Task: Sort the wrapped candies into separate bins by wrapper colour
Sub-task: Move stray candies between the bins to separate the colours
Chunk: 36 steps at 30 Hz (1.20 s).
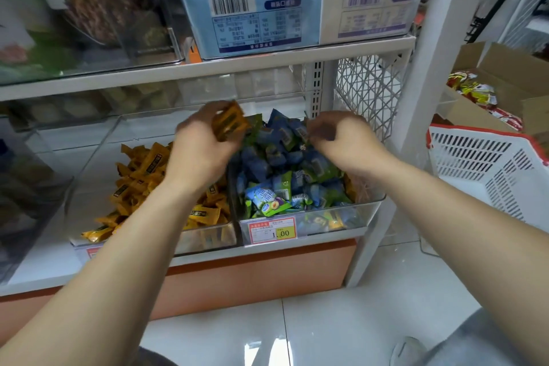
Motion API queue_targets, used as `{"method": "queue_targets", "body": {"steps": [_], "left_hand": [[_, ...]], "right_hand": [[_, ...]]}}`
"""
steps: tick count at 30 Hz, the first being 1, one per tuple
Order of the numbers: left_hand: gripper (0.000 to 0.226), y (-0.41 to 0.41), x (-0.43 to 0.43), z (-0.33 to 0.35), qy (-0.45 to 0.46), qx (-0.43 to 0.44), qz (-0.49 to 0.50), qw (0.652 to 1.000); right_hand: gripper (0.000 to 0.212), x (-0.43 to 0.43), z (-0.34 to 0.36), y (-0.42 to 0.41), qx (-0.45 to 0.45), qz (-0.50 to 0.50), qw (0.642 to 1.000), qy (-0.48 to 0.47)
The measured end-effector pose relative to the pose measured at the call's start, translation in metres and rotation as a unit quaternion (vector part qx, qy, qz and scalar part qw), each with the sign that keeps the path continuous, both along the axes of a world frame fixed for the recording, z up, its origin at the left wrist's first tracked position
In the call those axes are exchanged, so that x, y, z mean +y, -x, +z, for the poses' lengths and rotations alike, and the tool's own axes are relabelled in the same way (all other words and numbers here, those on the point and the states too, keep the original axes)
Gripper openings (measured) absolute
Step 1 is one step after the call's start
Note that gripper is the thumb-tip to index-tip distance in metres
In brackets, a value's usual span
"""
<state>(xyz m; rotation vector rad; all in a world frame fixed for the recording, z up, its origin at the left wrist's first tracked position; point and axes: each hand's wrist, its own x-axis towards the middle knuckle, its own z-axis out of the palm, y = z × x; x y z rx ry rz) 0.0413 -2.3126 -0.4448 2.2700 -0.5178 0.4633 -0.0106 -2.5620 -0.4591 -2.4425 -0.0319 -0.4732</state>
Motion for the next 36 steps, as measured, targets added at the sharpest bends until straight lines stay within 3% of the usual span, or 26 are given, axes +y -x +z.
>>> {"method": "queue_targets", "body": {"steps": [4, 7, 9, 12, 16, 20, 26, 30, 36], "left_hand": [[0.064, -0.008, 0.047, -0.006, -0.153, 0.040, 0.089, 0.983], [0.067, 0.001, 0.050, -0.006, -0.190, 0.043, 0.108, 0.975], [0.051, 0.016, 0.036, -0.002, -0.151, -0.008, 0.064, 0.986], [0.037, 0.048, 0.000, -0.005, -0.146, -0.025, -0.090, 0.985], [0.055, 0.073, -0.041, -0.031, -0.248, 0.012, -0.248, 0.936], [0.056, 0.059, -0.040, -0.046, -0.381, -0.037, -0.236, 0.893], [0.051, 0.056, -0.039, -0.052, -0.346, -0.036, -0.228, 0.909], [0.052, 0.055, -0.036, -0.052, -0.338, -0.029, -0.225, 0.913], [0.057, 0.053, -0.036, -0.050, -0.346, -0.022, -0.222, 0.911]], "right_hand": [[0.012, -0.010, -0.003, 0.015, 0.183, 0.082, 0.977, 0.068], [0.012, -0.013, -0.014, 0.020, 0.294, 0.121, 0.938, 0.136], [0.017, -0.012, -0.019, 0.018, 0.329, 0.122, 0.925, 0.145], [0.021, -0.008, -0.025, 0.013, 0.400, 0.116, 0.899, 0.136], [0.025, 0.000, -0.032, 0.013, 0.427, 0.102, 0.890, 0.124], [0.037, 0.004, -0.030, 0.014, 0.461, 0.132, 0.871, 0.110], [0.027, 0.007, -0.036, 0.012, 0.458, 0.136, 0.867, 0.145], [0.015, 0.006, -0.042, 0.008, 0.479, 0.117, 0.865, 0.097], [0.022, 0.009, -0.036, 0.010, 0.485, 0.117, 0.862, 0.090]]}}
